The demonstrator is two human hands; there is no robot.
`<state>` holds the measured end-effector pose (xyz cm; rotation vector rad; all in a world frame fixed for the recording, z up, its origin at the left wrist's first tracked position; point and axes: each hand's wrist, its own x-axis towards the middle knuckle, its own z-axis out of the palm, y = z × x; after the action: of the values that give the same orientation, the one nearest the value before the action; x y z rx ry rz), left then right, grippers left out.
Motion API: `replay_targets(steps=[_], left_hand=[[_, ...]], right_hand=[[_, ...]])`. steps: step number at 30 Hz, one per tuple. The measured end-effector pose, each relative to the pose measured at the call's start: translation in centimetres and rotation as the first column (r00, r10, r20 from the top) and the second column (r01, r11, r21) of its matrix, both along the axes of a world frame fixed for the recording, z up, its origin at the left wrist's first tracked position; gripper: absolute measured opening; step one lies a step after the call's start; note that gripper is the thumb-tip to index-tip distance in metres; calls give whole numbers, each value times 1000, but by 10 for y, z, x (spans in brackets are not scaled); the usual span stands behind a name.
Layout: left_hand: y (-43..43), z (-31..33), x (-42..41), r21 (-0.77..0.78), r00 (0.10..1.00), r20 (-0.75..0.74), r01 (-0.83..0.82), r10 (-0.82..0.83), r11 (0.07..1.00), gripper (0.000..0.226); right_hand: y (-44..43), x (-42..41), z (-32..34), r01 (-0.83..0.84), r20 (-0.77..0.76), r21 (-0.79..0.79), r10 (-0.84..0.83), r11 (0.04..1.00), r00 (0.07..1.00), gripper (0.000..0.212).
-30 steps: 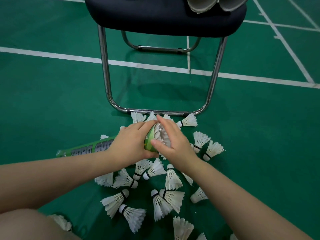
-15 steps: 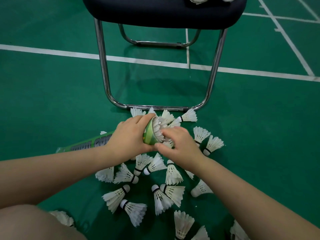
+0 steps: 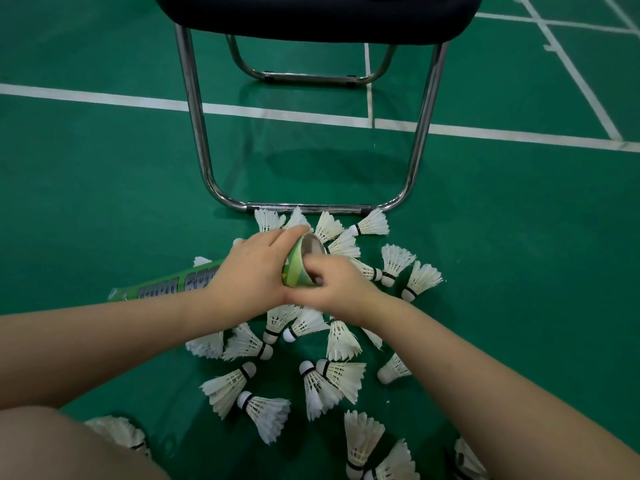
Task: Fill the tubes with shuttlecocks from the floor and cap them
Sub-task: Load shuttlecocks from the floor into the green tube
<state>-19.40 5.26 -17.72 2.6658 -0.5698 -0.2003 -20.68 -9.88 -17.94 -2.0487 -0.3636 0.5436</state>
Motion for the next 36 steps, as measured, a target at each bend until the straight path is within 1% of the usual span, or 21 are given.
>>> replay_targets(steps=[1, 2, 3, 4, 5, 6, 7, 8, 9, 11, 13, 16, 19, 21, 24, 29, 32, 33, 36], left_hand=[[0, 0, 2, -6, 1000, 9, -11, 11, 1000, 88], [1, 1, 3, -3, 1000, 14, -16, 16, 1000, 91], [1, 1, 4, 6, 1000, 15, -17, 17, 1000, 95], [1, 2, 4, 17, 1000, 13, -18, 18, 1000, 97], [1, 2, 5, 25, 1000, 7, -21, 21, 999, 99], [1, 2, 5, 28, 1000, 3, -24, 24, 999, 99], [1, 2, 5, 29, 1000, -1, -27, 27, 999, 100], [1, 3, 4, 29, 1000, -2, -27, 27, 999, 100], [1, 3, 4, 29, 1000, -2, -26, 26, 999, 100], [0, 4, 3, 27, 1000, -1, -26, 26, 999, 99], [1, 5, 2, 24, 999, -4, -35, 35, 999, 99], [1, 6, 0, 21, 999, 5, -38, 38, 999, 98], [2, 6, -1, 21, 999, 7, -33, 32, 999, 98], [2, 5, -1, 18, 999, 10, -31, 31, 999, 98], [1, 5, 1, 18, 999, 19, -32, 31, 999, 97], [-2, 2, 1, 21, 1000, 15, -28, 28, 999, 97], [-3, 2, 1, 32, 1000, 10, -24, 23, 999, 97], [-3, 2, 1, 34, 1000, 9, -22, 22, 999, 97], [-3, 2, 0, 37, 1000, 5, -20, 20, 999, 98]], right_hand=[[-4, -1, 1, 132, 82, 115, -142, 985, 986, 9], [-11, -1, 2, 259, 148, 230, -297, 938, 943, 11], [-18, -2, 0, 358, 194, 306, -426, 882, 883, 12], [-25, -3, -4, 438, 224, 317, -515, 841, 827, 12], [-33, -4, -9, 498, 244, 267, -558, 825, 793, 12], [-40, -6, -18, 531, 236, 158, -554, 833, 798, 11], [-45, -9, -28, 524, 192, 7, -515, 852, 835, 6], [-49, -15, -40, 485, 118, -168, -471, 858, 874, 7], [-51, -21, -53, 424, 59, -331, -430, 843, 901, 19], [-48, -33, -74, 292, 8, -581, -354, 760, 935, 42], [-39, -43, -89, 227, 22, -704, -298, 673, 954, 56], [-26, -53, -103, 169, 49, -786, -213, 595, 976, 68], [-22, -57, -114, 96, 2, -825, -167, 557, 986, 73], [-23, -58, -120, 90, -8, -827, -173, 554, 985, 69], [-27, -57, -123, 143, 37, -803, -192, 578, 981, 58], [-33, -57, -128, 213, 82, -768, -237, 604, 968, 62], [-34, -56, -127, 266, 112, -742, -277, 615, 954, 49], [-34, -56, -125, 285, 116, -727, -297, 625, 948, 48], [-34, -50, -118, 332, 82, -675, -380, 659, 922, 54]])
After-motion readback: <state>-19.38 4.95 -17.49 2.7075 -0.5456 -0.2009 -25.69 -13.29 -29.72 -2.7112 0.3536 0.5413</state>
